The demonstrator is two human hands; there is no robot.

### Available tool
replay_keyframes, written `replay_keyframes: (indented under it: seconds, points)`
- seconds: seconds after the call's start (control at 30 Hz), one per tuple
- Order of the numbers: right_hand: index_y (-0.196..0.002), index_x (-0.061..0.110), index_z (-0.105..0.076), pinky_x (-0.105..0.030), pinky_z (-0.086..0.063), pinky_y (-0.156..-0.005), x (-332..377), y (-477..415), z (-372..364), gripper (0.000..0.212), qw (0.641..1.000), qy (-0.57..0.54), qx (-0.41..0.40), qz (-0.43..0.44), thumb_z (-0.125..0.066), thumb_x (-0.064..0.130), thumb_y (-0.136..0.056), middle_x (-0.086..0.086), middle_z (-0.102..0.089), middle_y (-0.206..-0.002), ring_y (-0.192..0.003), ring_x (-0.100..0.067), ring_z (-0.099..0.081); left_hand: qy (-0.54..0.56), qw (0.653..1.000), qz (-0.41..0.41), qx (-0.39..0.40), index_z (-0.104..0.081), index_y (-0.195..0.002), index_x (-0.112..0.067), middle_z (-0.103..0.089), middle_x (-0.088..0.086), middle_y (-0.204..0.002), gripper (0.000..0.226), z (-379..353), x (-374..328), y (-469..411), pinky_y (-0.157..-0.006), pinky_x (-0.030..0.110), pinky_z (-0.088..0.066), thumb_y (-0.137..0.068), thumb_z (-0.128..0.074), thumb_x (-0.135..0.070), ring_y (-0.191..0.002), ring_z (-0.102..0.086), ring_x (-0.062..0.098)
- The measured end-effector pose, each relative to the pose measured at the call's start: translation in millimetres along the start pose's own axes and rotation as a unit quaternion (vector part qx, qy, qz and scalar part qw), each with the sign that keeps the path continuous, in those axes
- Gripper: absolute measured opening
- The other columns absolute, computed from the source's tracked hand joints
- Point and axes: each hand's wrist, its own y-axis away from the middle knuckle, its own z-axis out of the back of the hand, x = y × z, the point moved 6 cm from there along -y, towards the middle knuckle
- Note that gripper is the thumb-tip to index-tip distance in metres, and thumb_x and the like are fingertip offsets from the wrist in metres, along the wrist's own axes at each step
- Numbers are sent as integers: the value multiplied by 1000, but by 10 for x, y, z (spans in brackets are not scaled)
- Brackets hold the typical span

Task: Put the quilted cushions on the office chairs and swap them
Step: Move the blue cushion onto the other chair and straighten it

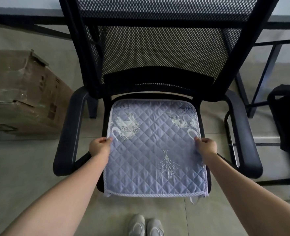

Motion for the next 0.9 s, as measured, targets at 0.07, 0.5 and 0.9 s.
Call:
replay_keyframes:
  seconds: [0.07,0.5,0.9]
  points:
    - [-70,9,-54,-27,-34,-53,-13,-28,-14,27,1000,1,-5,3,-59,27,-89,-5,-44,-53,-49,-19,-38,-2,1000,2,0,-67,-106,-1,-69,18,-108,32,-24,-13,-16,-77,30,-46,-79,-71,-18,-100,-64,34]
    - [-85,10,-54,-27,-34,-66,-14,-24,-44,23,999,12,-20,26,-56,33,-91,-6,-54,-71,-71,-25,-49,-28,999,-16,1,-67,-102,-3,-70,16,-106,31,-65,8,-126,-77,32,-47,-78,-72,-23,-98,-65,33]
    - [-78,14,-54,-29,-40,-72,298,243,192,22,998,36,-1,42,-47,29,-94,-6,-56,-75,-74,-23,-53,-64,995,-74,28,-58,-115,-10,-61,6,-109,44,65,-352,107,-84,36,-51,-77,-73,-27,-94,-61,27]
